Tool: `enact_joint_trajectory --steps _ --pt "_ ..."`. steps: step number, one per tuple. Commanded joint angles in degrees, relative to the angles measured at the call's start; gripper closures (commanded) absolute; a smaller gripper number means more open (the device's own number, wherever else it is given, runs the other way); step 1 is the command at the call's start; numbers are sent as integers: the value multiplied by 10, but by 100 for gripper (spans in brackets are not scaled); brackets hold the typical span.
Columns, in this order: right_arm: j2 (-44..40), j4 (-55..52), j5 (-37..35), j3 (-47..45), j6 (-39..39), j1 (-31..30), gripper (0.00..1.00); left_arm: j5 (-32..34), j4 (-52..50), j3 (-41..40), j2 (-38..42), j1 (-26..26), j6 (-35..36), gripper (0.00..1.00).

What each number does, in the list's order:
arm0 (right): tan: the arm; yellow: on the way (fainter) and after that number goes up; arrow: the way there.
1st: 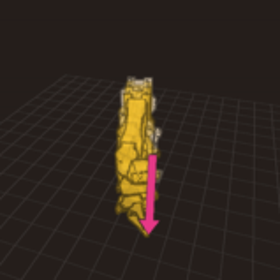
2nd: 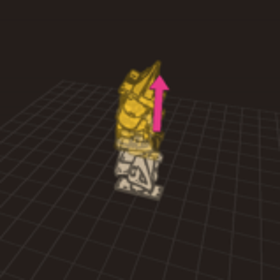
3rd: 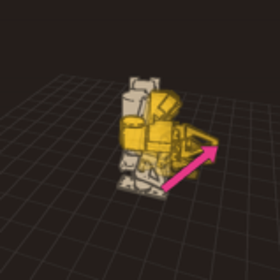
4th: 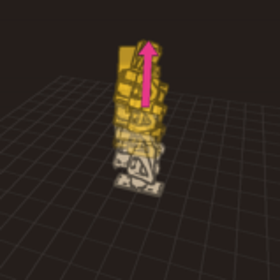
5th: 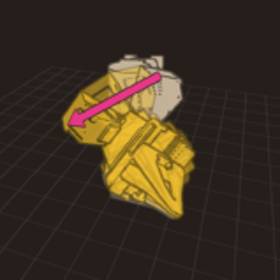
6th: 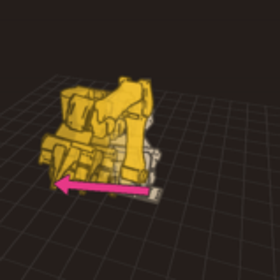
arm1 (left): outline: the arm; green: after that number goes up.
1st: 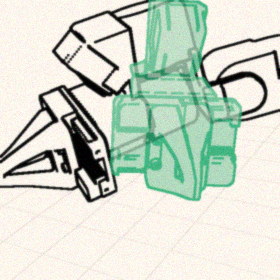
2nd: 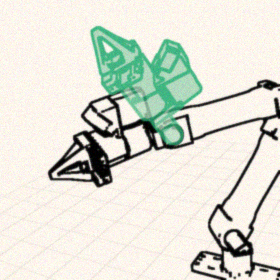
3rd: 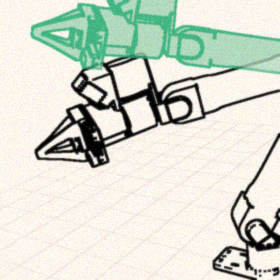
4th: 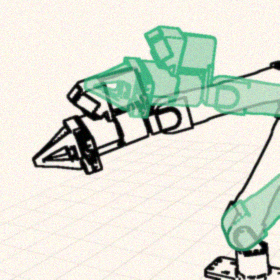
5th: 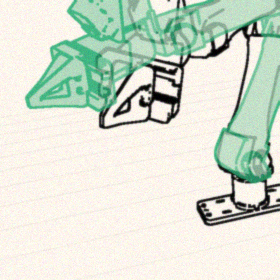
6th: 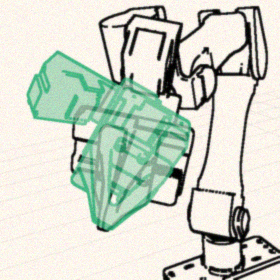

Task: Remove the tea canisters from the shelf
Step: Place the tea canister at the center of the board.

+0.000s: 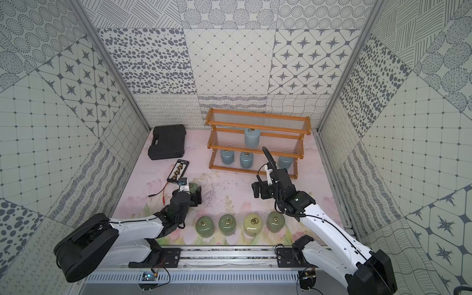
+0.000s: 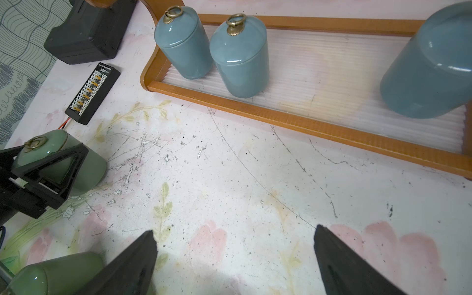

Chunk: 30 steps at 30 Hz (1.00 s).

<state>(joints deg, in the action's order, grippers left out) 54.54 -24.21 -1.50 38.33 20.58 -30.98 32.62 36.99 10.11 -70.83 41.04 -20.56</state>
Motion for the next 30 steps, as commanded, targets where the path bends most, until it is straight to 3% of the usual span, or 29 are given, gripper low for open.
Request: enact_joint_trajectory --steps 1,21,30 --pt "-14 10 0 -7 3 2 0 30 -40 6 0 15 -19 16" --pt "-29 8 -2 -23 3 2 0 91 -162 23 20 65 -86 9" --pt "-35 5 -6 -26 1 2 0 83 -301 65 152 72 -90 8"
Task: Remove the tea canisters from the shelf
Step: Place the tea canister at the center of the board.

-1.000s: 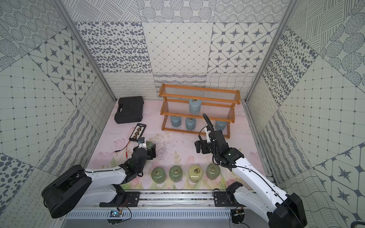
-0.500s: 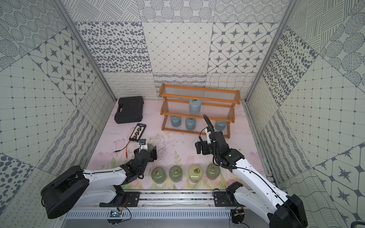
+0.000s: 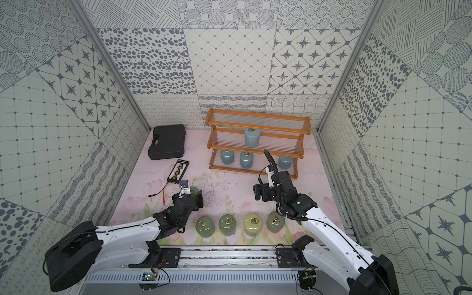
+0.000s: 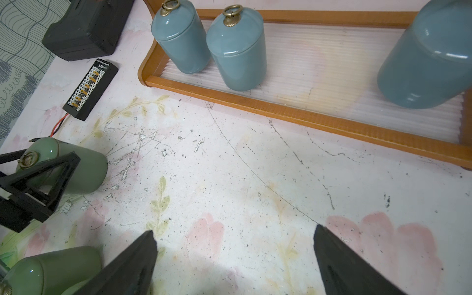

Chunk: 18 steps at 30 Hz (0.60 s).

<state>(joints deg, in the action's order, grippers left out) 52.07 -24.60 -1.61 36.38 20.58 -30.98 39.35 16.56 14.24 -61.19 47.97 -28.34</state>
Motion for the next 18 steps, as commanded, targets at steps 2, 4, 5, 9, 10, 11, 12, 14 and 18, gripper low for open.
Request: enact_joint_trajectory --steps 2,4,5,9,10,11,12,14,18 --pt "-8 12 -5 -8 1 2 0 9 -128 35 89 3 -10 8" --pt "-7 14 -4 -9 1 2 0 2 -161 48 113 3 -8 8" --pt "-5 15 -4 -9 1 2 0 -3 -181 57 124 3 -5 8" --pt "2 20 -3 -8 0 2 0 -68 -256 112 137 -13 15 7" --pt "3 21 -3 -8 -1 2 0 -84 -282 133 132 -23 15 7" --pt "6 24 -2 -7 -1 2 0 -99 -308 153 126 -35 16 7" --pt "8 26 -1 -8 -2 2 0 -118 -326 170 119 -48 20 7" --pt "14 29 3 -4 -3 2 0 -174 -362 209 97 -85 33 8" --pt "22 28 6 2 -8 2 0 -277 -453 301 25 -137 65 11"
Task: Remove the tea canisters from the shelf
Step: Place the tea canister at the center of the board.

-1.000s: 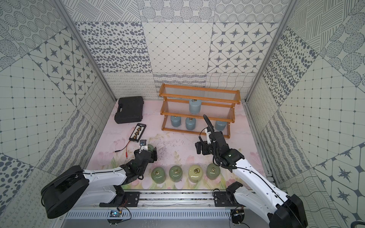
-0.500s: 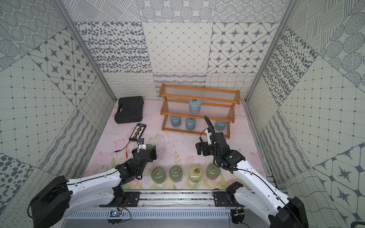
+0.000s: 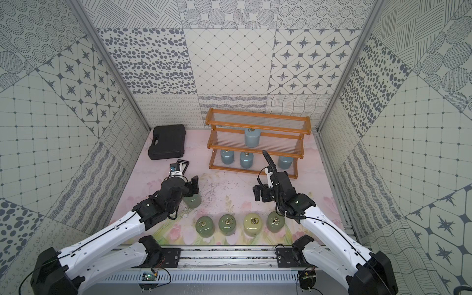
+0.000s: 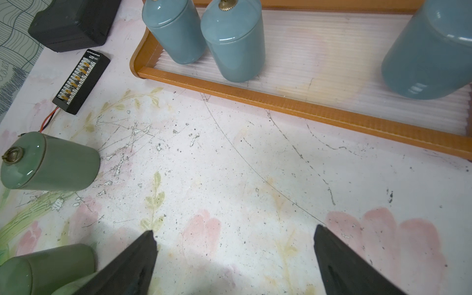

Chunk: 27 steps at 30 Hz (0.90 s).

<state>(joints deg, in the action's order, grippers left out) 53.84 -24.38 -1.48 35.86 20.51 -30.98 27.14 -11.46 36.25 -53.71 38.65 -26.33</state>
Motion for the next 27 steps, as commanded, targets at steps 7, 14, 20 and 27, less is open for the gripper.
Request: enact_joint_trajectory --steps 7,14,20,27 --pt "6 28 10 7 -8 3 0 -246 -303 209 -193 -60 73 17" --pt "-2 27 9 -2 -11 3 0 -221 -348 229 -252 -62 61 20" --pt "-6 29 14 -9 -8 3 0 -220 -346 226 -292 -64 56 30" --pt "-12 27 14 -18 -7 3 0 -214 -347 210 -296 -66 32 46"
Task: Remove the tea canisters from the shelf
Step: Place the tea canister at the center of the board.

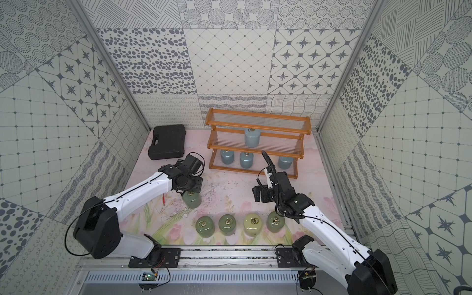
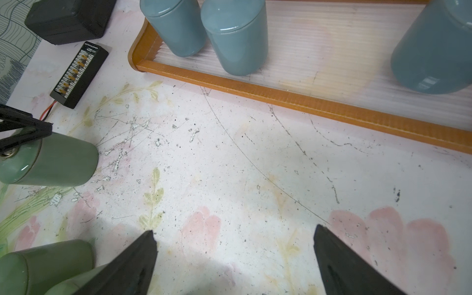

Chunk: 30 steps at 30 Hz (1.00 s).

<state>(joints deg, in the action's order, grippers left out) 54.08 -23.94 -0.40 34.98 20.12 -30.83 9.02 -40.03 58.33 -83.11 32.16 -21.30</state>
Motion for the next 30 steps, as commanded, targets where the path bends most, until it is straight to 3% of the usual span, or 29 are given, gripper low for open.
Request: enact_joint_trajectory --steps 1,20,30 --pt "-14 24 3 -10 -4 2 0 -30 -63 -17 6 -1 -24 46" --pt "7 50 21 -21 -7 3 0 38 -174 -66 88 19 -101 48" --pt "15 54 23 -23 -12 4 0 65 -187 -5 65 62 -99 32"
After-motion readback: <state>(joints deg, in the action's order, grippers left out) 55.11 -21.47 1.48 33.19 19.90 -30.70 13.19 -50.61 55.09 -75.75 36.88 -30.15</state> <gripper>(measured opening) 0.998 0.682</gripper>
